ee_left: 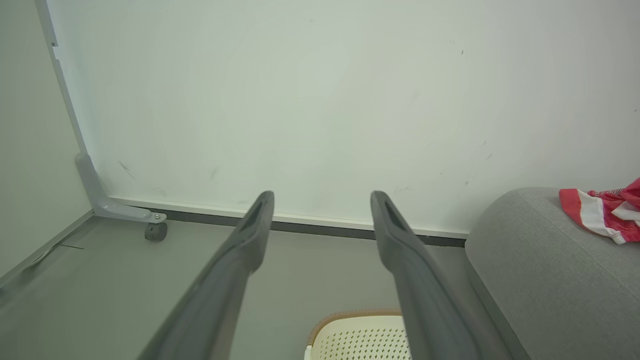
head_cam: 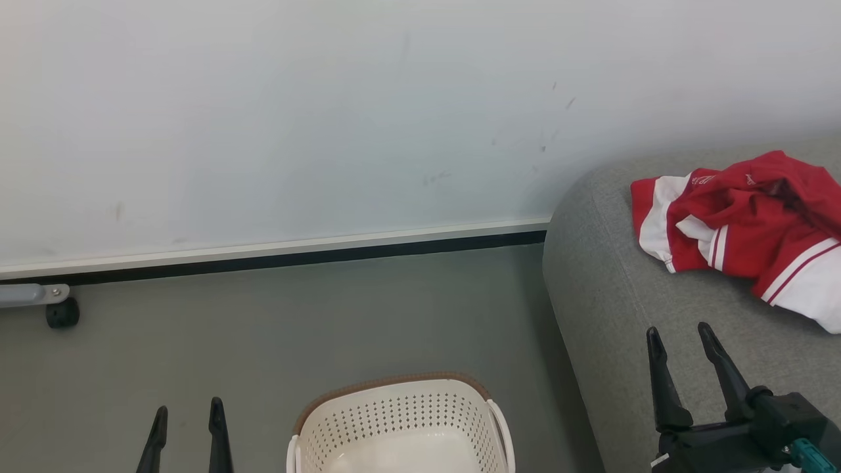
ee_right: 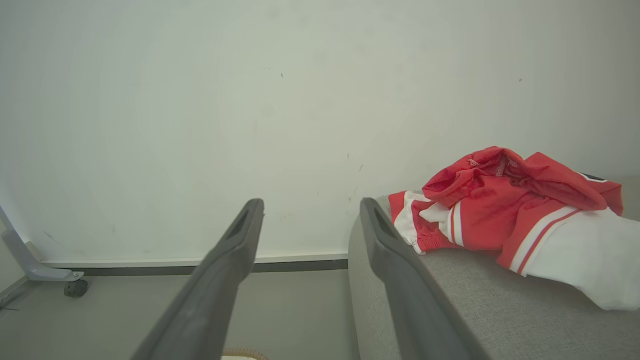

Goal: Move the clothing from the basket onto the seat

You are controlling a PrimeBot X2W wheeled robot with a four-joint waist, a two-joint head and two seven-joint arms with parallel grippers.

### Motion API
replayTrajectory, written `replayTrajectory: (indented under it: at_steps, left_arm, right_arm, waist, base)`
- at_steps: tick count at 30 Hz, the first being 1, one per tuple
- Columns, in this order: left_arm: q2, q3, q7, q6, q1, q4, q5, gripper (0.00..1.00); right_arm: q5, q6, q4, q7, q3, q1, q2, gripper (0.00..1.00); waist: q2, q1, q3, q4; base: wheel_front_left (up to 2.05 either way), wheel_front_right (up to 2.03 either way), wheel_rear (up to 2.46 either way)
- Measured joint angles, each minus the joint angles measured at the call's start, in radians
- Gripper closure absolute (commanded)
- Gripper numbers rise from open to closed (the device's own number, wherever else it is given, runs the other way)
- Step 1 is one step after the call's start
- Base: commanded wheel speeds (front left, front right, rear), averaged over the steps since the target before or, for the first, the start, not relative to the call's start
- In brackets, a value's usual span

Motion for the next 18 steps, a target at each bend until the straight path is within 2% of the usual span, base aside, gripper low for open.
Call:
replayTrajectory:
  at_steps: [12,13,18]
  left_arm:
    - [-0.006,0.001,0.000,0.000,0.000,-0.002,0.006,0.00]
    - [-0.006,0.001,0.000,0.000,0.000,-0.003,0.006,1.00]
    - [-0.016,-0.007,0.002,-0.002,0.007,0.043,0.006,1.00]
  right_arm:
    - [-0.012,0.000,-0.019,-0.001,-0.017,0.013,0.007,0.00]
    - [-0.012,-0.001,-0.021,-0.001,-0.018,0.015,0.008,1.00]
    - [-0.011,0.000,0.023,0.006,-0.007,0.044,0.028,1.00]
  waist:
    - [0.0001,0.0000,0.002,0.006]
    - [0.0000,0.0000,0.002,0.007]
    - [0.0001,0.0000,0.002,0.008]
  base:
    - [0.00,0.00,0.00]
    - [0.00,0.00,0.00]
    - [0.00,0.00,0.00]
